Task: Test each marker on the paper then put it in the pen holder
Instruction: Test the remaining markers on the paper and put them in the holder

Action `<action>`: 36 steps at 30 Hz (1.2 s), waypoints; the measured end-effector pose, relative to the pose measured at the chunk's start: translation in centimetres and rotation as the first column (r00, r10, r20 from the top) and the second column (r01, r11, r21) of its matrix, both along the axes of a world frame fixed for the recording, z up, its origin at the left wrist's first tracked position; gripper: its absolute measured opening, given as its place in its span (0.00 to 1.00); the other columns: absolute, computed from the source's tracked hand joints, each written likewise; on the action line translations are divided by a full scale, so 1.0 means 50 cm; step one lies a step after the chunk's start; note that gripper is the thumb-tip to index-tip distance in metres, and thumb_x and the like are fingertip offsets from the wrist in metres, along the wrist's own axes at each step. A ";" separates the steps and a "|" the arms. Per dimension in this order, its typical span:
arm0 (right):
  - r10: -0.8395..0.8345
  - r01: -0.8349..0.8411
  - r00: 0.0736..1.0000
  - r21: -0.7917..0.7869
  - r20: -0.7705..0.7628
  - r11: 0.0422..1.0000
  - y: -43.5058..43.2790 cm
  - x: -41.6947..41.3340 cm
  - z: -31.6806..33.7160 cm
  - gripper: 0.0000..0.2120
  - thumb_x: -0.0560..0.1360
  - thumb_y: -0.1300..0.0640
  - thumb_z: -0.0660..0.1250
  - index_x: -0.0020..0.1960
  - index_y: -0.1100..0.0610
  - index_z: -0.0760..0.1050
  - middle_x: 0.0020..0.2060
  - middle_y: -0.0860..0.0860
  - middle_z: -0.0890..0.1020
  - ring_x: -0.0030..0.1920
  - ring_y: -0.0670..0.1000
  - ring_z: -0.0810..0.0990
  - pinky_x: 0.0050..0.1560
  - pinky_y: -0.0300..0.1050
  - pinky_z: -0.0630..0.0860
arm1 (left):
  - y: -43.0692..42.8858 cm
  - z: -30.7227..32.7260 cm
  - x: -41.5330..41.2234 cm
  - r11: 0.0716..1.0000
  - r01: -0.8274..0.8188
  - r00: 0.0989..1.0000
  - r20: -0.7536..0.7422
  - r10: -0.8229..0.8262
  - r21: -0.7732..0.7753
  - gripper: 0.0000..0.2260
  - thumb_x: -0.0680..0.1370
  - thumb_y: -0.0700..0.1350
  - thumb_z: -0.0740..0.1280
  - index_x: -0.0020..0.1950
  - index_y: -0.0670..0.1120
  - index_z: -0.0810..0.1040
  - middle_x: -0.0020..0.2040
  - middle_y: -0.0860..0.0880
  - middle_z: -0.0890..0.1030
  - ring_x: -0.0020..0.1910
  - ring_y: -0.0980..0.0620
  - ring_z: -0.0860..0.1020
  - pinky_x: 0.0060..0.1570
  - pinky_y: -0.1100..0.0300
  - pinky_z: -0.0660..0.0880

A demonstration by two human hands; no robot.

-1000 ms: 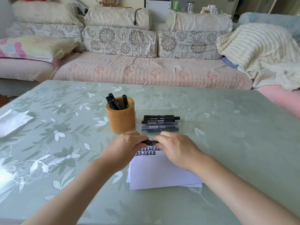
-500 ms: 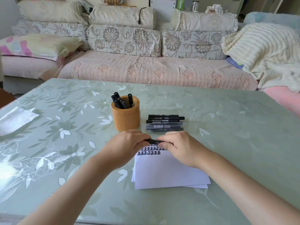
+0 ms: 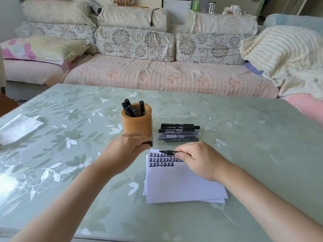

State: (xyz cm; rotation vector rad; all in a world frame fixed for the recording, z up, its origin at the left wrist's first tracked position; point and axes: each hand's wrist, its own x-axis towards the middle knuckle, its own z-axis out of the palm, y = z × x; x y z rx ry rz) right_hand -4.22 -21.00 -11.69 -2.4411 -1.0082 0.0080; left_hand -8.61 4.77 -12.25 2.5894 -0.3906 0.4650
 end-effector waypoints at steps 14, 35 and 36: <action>-0.119 0.186 0.973 0.375 -0.196 0.908 -0.029 0.010 -0.020 0.21 0.81 0.64 0.59 0.61 0.38 0.74 0.46 0.39 0.79 0.42 0.42 0.78 0.43 0.33 0.69 | 0.027 -0.089 0.009 0.956 -0.226 0.959 -0.129 0.252 0.187 0.07 0.79 0.53 0.63 0.55 0.57 0.78 0.53 0.59 0.76 0.51 0.55 0.69 0.35 0.61 0.63; -0.074 0.437 0.793 0.482 -0.604 0.760 -0.002 -0.007 -0.088 0.05 0.70 0.62 0.71 0.43 0.55 0.76 0.32 0.55 0.81 0.27 0.54 0.75 0.30 0.43 0.72 | -0.091 -0.105 -0.064 0.966 0.183 0.983 -0.008 -0.184 0.182 0.14 0.73 0.62 0.66 0.53 0.58 0.81 0.45 0.56 0.76 0.44 0.53 0.74 0.37 0.64 0.67; -0.101 0.456 0.790 0.468 -0.605 0.758 0.001 -0.007 -0.095 0.06 0.71 0.64 0.72 0.41 0.58 0.74 0.30 0.56 0.80 0.25 0.53 0.74 0.29 0.43 0.71 | -0.091 -0.106 -0.063 0.965 0.185 0.982 -0.009 -0.186 0.188 0.14 0.73 0.63 0.66 0.53 0.58 0.81 0.46 0.56 0.76 0.44 0.53 0.74 0.37 0.64 0.65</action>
